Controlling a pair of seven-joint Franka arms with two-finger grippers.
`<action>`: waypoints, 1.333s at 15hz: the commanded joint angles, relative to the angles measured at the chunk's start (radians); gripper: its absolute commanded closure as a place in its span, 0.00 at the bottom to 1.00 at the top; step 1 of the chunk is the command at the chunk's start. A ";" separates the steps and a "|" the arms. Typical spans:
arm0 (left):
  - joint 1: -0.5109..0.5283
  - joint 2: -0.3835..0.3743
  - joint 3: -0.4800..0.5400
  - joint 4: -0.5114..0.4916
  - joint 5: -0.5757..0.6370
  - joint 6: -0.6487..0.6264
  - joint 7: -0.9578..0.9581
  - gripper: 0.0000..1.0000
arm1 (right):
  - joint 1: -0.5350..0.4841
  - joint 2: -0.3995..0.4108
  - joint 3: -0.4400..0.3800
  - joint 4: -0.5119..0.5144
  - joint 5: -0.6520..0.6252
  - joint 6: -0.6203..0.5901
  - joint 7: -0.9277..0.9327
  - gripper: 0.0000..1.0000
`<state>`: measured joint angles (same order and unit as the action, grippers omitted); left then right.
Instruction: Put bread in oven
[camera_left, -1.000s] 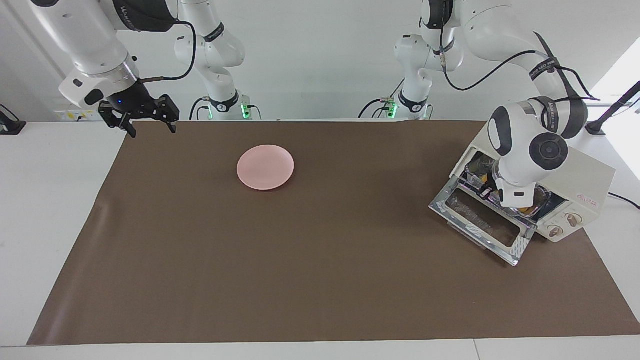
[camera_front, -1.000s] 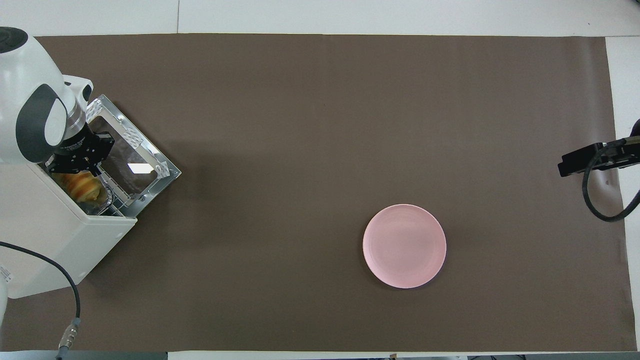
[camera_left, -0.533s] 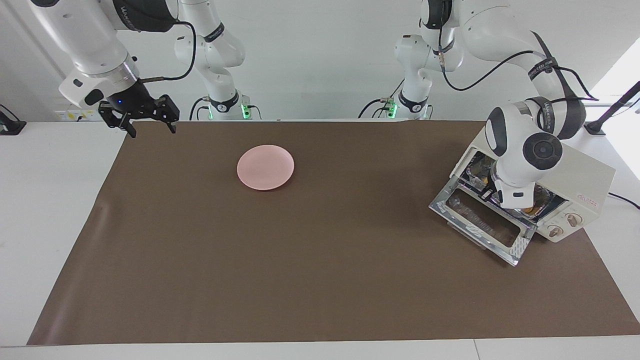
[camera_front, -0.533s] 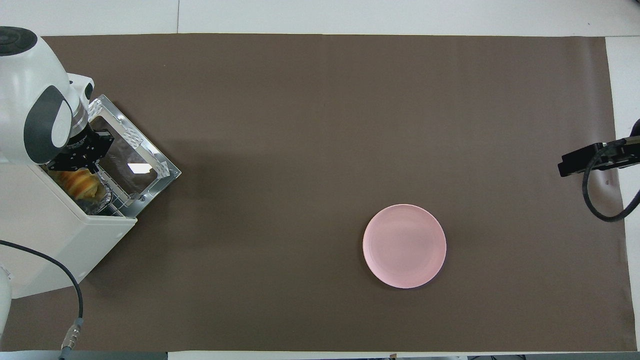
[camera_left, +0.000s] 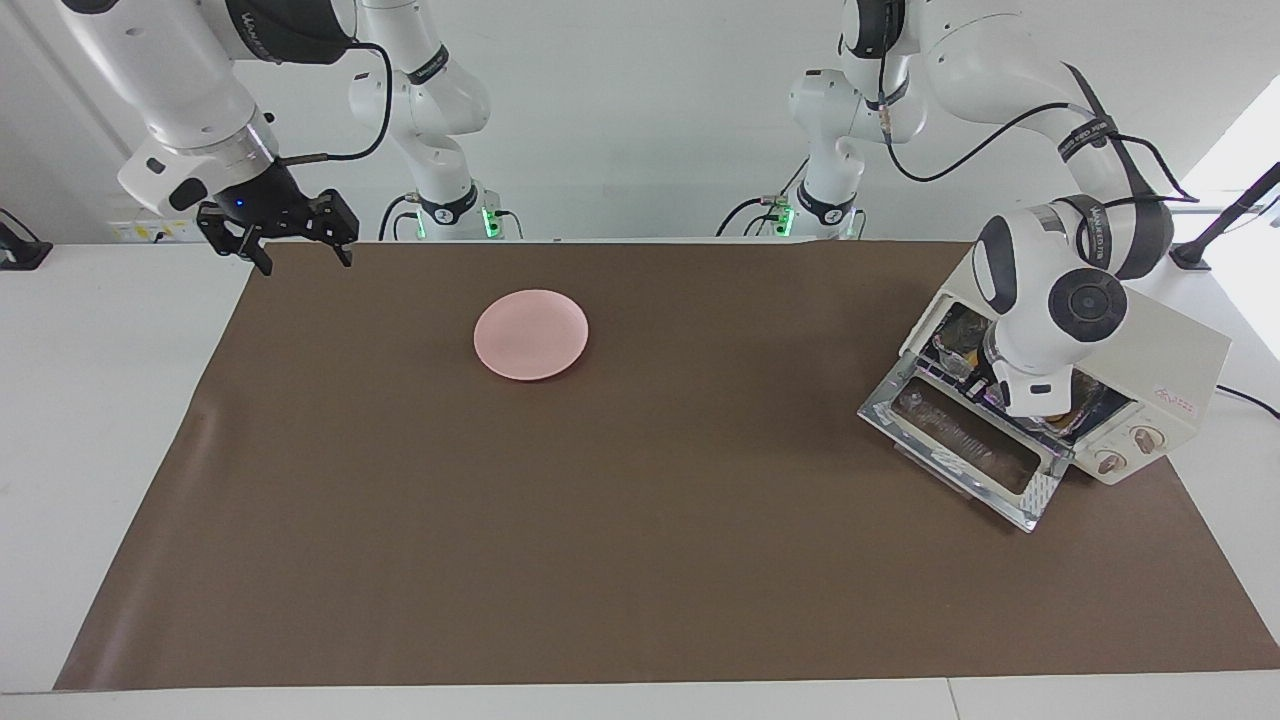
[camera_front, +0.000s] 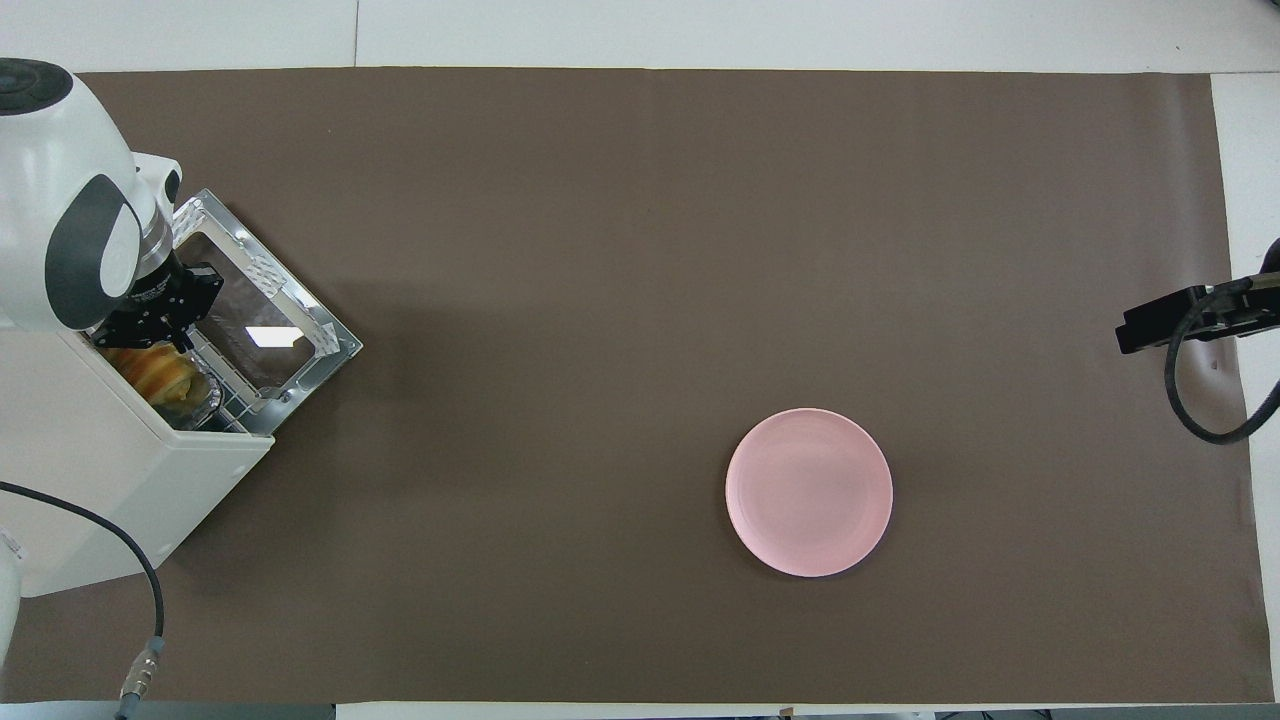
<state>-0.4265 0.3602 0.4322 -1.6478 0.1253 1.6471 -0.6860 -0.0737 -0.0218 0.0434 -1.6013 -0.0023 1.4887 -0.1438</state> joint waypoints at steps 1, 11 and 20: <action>-0.003 -0.038 -0.003 -0.037 0.028 0.002 -0.021 0.22 | -0.020 -0.023 0.015 -0.026 -0.015 0.004 -0.019 0.00; -0.018 -0.001 -0.013 0.091 0.019 0.042 0.056 0.00 | -0.020 -0.023 0.015 -0.026 -0.015 0.004 -0.019 0.00; -0.003 -0.182 -0.009 0.146 -0.050 -0.121 0.442 0.00 | -0.020 -0.023 0.015 -0.026 -0.015 0.004 -0.019 0.00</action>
<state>-0.4349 0.2525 0.4226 -1.4784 0.0924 1.5791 -0.3428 -0.0737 -0.0218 0.0434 -1.6013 -0.0023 1.4887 -0.1438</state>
